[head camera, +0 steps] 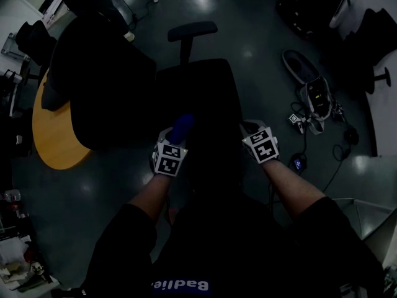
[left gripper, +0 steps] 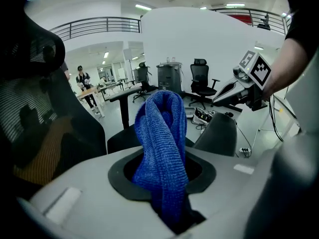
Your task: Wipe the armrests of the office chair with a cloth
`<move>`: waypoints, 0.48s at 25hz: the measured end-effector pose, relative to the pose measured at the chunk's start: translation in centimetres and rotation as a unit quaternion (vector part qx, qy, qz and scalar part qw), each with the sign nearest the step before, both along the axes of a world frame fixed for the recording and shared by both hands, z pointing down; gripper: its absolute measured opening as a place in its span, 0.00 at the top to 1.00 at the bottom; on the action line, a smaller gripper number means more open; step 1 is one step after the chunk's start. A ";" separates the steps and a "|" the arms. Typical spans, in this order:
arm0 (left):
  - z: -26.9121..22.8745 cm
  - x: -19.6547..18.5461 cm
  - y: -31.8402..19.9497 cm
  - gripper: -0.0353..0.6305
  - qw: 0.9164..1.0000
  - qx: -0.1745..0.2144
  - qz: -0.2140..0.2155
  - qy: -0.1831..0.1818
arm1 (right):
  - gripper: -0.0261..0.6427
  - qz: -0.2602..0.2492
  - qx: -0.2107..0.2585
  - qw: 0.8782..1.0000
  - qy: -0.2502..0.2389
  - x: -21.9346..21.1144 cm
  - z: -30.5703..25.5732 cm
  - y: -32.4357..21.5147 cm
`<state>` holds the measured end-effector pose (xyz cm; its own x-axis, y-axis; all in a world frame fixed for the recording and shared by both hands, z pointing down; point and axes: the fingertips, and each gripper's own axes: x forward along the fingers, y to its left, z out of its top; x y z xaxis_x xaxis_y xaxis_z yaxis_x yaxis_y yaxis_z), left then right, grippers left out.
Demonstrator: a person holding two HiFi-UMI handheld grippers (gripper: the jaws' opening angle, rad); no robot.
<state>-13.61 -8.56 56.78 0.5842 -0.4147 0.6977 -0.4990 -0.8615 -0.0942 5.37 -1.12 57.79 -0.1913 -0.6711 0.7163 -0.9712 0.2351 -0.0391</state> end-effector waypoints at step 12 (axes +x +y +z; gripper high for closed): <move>1.6 1.6 1.1 0.76 1.000 -0.004 0.023 -0.021 | 0.95 0.018 -0.012 0.999 -0.030 -0.3 1.9 3.9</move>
